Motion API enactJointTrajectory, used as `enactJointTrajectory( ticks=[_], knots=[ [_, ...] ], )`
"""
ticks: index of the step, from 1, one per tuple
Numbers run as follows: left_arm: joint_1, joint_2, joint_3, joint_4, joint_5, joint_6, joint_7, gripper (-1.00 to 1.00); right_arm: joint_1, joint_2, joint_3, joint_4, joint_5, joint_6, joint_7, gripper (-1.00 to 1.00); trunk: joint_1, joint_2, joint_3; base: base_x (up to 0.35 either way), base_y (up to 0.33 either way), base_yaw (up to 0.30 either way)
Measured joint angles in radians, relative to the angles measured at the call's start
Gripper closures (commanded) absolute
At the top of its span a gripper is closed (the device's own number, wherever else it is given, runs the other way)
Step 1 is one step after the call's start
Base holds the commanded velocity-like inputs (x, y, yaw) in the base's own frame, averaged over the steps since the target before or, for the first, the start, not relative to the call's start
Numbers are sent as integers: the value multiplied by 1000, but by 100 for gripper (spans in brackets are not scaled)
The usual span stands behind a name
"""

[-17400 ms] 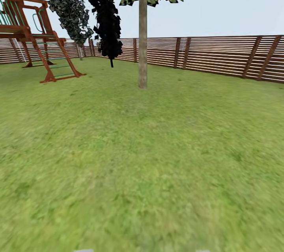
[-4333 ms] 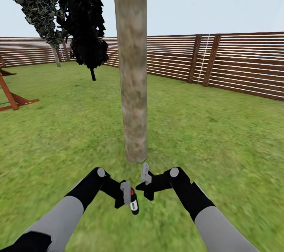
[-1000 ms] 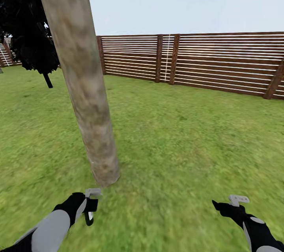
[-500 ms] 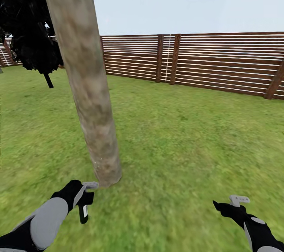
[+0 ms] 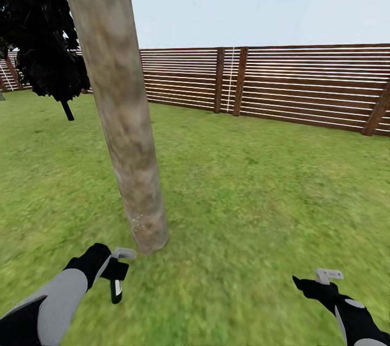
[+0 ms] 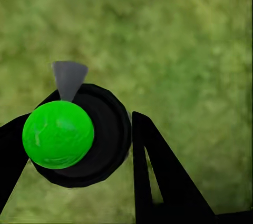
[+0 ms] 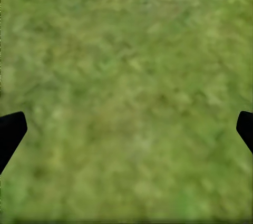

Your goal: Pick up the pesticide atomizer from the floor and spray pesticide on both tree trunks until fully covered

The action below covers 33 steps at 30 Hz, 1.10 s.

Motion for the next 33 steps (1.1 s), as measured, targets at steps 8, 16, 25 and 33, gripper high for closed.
enactJointTrajectory(
  ticks=[8, 16, 25, 33],
  knots=[
    [-15, 73, -8, -147, -23, 84, -205, 100, 1, 0, 1, -2, 1, -1, 1, -100, 0, 0, 0, -2, 0, 0],
    [-120, 73, -121, -183, -60, 166, -227, 100, 2, -2, 0, -2, 1, -1, 1, -100, 0, 0, 0, 0, 0, 0],
    [-211, 79, -140, -183, -67, 260, -230, 100, 4, -4, 0, -2, 1, -1, 1, -100, 0, 0, 0, 0, 0, 0],
    [-146, 74, -185, -165, -65, 186, -235, 100, 4, -5, 0, -2, 1, -1, 1, -100, 0, 0, 0, 0, 0, 0]
  ],
)
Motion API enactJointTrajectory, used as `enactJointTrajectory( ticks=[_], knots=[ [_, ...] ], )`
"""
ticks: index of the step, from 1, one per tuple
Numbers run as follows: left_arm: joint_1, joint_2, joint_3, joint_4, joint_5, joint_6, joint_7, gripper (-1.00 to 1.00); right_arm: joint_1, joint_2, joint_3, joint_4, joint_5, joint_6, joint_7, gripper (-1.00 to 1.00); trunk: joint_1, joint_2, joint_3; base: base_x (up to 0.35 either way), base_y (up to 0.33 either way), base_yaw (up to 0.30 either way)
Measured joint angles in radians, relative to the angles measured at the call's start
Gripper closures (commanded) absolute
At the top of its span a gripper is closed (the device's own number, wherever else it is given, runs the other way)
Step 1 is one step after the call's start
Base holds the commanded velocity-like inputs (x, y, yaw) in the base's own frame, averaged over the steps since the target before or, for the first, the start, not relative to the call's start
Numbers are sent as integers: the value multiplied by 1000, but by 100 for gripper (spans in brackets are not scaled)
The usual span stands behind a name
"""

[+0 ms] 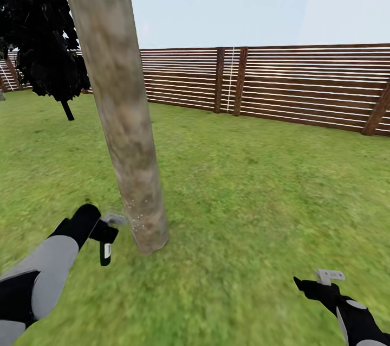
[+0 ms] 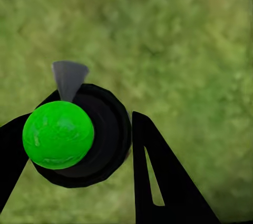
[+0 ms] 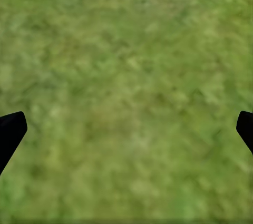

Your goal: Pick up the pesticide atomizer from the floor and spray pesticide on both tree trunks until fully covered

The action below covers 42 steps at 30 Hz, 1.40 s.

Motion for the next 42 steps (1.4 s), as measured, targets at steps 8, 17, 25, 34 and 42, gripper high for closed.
enactJointTrajectory(
  ticks=[8, 17, 25, 34, 42],
  knots=[
    [16, 31, 2, -20, -15, -23, -194, 100, 1, -1, 0, 0, 0, 0, 0, -100, 0, 0, 0, 0, 0, 0],
    [-144, 55, 3, -22, -189, -13, -358, 100, 5, -15, 0, 0, 0, 0, 0, -100, 0, 0, 0, 0, 0, 0],
    [-205, 81, 3, -22, -298, -14, -444, 100, 6, -15, 0, 0, 0, 0, 0, -100, 0, 0, 0, 0, 0, 0],
    [-120, 71, 6, -13, -284, -28, -435, 100, 6, -15, 0, 0, 0, 0, 0, -100, 0, 0, 0, 0, 0, 0],
    [2, 57, 14, -16, -283, -118, -425, 100, 6, -15, 0, 0, 0, 0, 0, -100, 0, 0, 0, 0, 0, 0]
  ],
)
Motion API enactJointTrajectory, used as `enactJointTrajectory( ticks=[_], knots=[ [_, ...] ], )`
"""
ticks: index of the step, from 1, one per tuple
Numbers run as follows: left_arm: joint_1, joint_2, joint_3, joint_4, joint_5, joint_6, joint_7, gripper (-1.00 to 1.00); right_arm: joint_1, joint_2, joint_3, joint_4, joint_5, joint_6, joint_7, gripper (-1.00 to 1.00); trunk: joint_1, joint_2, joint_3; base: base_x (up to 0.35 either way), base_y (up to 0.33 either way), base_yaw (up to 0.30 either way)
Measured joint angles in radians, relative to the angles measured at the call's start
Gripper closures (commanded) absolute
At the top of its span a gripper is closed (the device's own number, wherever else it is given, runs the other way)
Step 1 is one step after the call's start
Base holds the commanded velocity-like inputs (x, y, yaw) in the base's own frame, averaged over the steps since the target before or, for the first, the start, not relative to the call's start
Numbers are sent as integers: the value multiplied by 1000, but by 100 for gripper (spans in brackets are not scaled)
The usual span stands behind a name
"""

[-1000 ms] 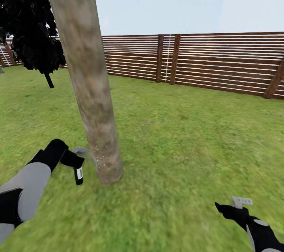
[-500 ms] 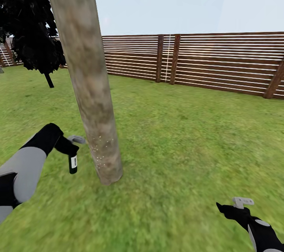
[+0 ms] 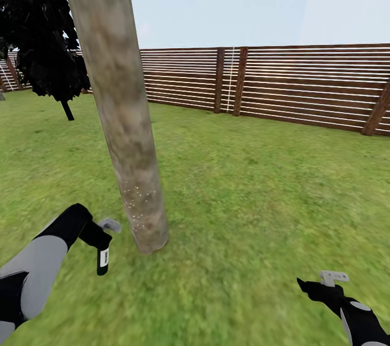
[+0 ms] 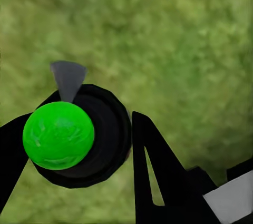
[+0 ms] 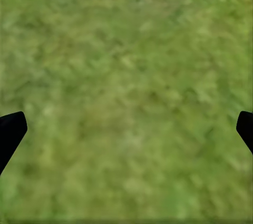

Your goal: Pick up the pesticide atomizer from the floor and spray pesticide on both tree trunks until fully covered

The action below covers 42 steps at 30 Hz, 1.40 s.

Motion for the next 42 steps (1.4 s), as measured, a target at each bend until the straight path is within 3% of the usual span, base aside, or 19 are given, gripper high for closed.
enactJointTrajectory(
  ticks=[5, 11, 14, 16, 17, 21, 23, 25, 26, 27, 28, 30, 32, 37, 42],
  knots=[
    [-27, 5, 4, -31, 1, 12, -2, 100, 0, 0, 0, 0, 0, 0, 0, -100, 0, 0, 0, 0, 0, 0],
    [-161, 10, -2, -90, -10, 90, -9, 100, 0, 0, 0, 0, 0, 0, 0, -100, 0, 0, 0, 0, 0, 0],
    [-160, 11, -8, -89, -15, 95, 3, 100, 0, 0, 0, 0, 0, 0, 0, -100, 0, 0, 0, 0, 0, 0],
    [-140, 7, -5, -75, -9, 93, 60, 100, 0, 0, 0, 0, 0, 0, 0, -100, 0, 0, 0, 0, 0, 0],
    [-99, 2, 1, -68, 6, 93, 109, 100, 0, 0, 0, 0, 0, 0, 0, -100, 0, 0, 0, 0, 0, 0],
    [-9, -20, 5, -51, 92, 90, 164, 100, 0, 0, 0, 0, 0, 0, 0, -100, 0, 0, 0, 0, 0, 0],
    [26, -35, 7, -40, 157, 89, 232, 100, 0, 0, 1, 0, 0, 0, 0, -100, 0, 0, 0, 0, 0, 0],
    [44, -45, 6, -25, 255, 90, 277, 100, 0, 0, 1, 0, 1, 0, 0, -100, 0, 0, 0, 0, 0, 0],
    [51, -56, 7, -20, 312, 90, 328, 100, 0, 0, 1, 0, 1, 0, 0, -100, 0, 0, 0, 0, 0, 0],
    [64, -70, 6, -15, 355, 86, 425, 100, 0, 0, 1, 0, 1, 0, 0, -100, 0, 0, 0, 0, 0, 0],
    [78, -79, 6, -13, 383, 85, 484, 100, 0, 0, 1, 0, 1, 0, 0, -100, 0, 0, 0, 0, 0, 0],
    [99, -92, 6, -15, 437, 60, 536, 100, 0, 1, 1, 1, 1, 0, 0, -100, 0, 0, 0, 0, 0, 0],
    [104, -95, 7, -21, 466, 35, 552, 100, 0, 1, 1, 1, 2, 0, 0, -100, 0, 0, 0, 0, 0, 0],
    [106, -109, 9, -28, 490, 33, 559, 100, 0, 0, 1, 2, 1, 0, 0, -100, 0, 0, 0, 0, 0, 0],
    [91, -86, 5, -46, 508, 40, 557, 100, 0, 0, 0, 1, 0, 0, 0, -100, 0, 0, 0, 0, 0, 0]
  ],
)
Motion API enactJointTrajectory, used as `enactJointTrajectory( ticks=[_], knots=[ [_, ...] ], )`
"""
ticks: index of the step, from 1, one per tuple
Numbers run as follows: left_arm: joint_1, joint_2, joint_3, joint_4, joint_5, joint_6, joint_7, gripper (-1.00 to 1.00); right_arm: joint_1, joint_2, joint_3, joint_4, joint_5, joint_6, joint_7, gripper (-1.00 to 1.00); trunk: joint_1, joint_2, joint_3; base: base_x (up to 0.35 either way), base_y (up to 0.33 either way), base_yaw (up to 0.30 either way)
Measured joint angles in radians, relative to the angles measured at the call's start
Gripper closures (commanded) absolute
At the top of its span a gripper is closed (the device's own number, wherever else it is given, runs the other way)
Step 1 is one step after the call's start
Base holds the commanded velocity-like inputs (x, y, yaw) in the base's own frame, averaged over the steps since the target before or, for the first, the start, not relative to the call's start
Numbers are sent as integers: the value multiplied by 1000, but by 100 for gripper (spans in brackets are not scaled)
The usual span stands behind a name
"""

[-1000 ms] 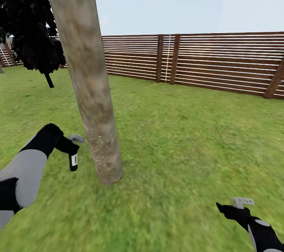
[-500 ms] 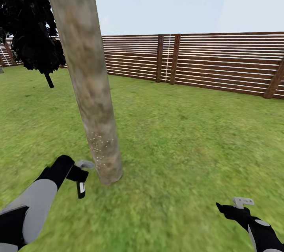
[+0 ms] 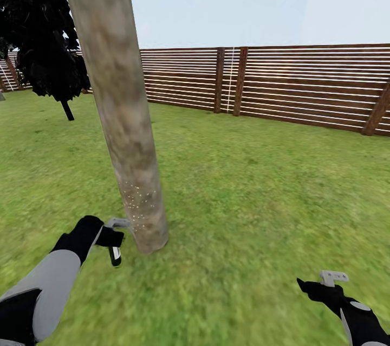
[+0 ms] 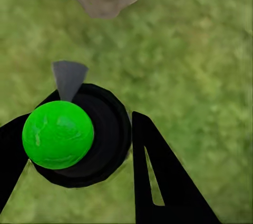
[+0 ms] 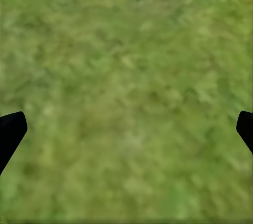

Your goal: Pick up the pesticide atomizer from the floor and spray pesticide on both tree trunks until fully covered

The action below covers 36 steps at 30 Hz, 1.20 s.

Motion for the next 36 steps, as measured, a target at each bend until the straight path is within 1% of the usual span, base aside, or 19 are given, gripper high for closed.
enactJointTrajectory(
  ticks=[2, 4, 5, 6, 9, 12, 13, 15, 18, 20, 22, 24, 26, 28, 29, 30, 32, 35, 36],
  knots=[
    [-3, 38, 1, -41, -1, 17, -11, 100, 0, 0, 0, 0, 0, 0, 0, -100, 8, -14, -6, 0, 0, 0],
    [-8, 68, -2, -56, -2, 54, -55, 100, 0, 0, 0, -1, 0, 0, 0, -100, 15, -28, -12, 0, 0, 0],
    [-29, 85, -7, -59, -5, 69, -84, 100, 0, 0, 0, 0, 0, 0, 0, -100, 19, -35, -15, 0, 0, 0],
    [-32, 92, -10, -56, -8, 73, -91, 100, 0, 0, 0, 0, 0, 0, 0, -100, 23, -42, -19, 0, 0, 0],
    [-28, 91, -13, -44, -7, 74, -83, 100, 0, 0, 1, 0, 0, 0, 0, -100, 34, -63, -28, 0, 0, 0],
    [-22, 69, -11, 14, -4, 68, -63, 100, 0, 0, 1, 0, 0, 0, 1, -100, 46, -84, -38, 0, 0, 0],
    [-21, 59, -11, 40, -4, 65, -41, 100, 0, 0, 1, 0, 0, 0, 1, -100, 50, -91, -41, 0, 0, 0],
    [-20, 27, -3, 100, 14, 52, 51, 100, 0, 0, 1, 1, 1, 0, 2, -100, 57, -105, -47, 0, 0, 0],
    [-20, 2, -1, 126, 43, 20, 73, 100, 0, 0, 1, 1, 1, 0, 2, -100, 69, -126, -56, 0, 0, 0],
    [-19, -36, 0, 136, 59, 15, 90, 100, 0, 0, 1, 1, 1, 0, 2, -100, 77, -140, -63, 0, 0, 0],
    [-18, -80, -1, 137, 58, 13, 141, 100, 0, 0, 1, 1, 0, 0, 2, -100, 84, -154, -69, 0, 0, 0],
    [-11, -106, 0, 138, 70, 12, 191, 100, 0, 0, 1, 1, 1, 0, 2, -100, 92, -168, -75, 0, 0, 0],
    [1, -110, 0, 137, 99, 11, 212, 100, 0, 0, 1, 1, 0, 0, 2, -100, 100, -182, -82, 0, 0, 0],
    [18, -100, 2, 135, 107, 9, 217, 100, 0, 0, 1, 0, 0, 0, 2, -100, 107, -196, -88, 0, 0, 0],
    [25, -80, 4, 134, 103, 8, 218, 100, 0, 0, 1, -1, 0, 0, 2, -100, 111, -203, -91, 0, 0, 0],
    [31, -47, 10, 134, 107, 8, 220, 100, 0, 0, 0, -2, 0, 0, 2, -100, 115, -210, -94, 0, 0, 0],
    [35, -25, 14, 136, 114, 8, 220, 100, 0, 0, 1, -4, -1, 1, 2, -100, 123, -224, -100, 0, 0, 0],
    [36, -34, 17, 137, 132, 7, 225, 100, 0, 1, 4, -2, 0, 0, 0, -100, 134, -245, -110, 0, 0, 0],
    [37, -59, 18, 137, 157, -16, 245, 100, 0, 2, 4, -1, 0, 0, 0, -100, 138, -252, -113, 0, 0, 0]
  ],
)
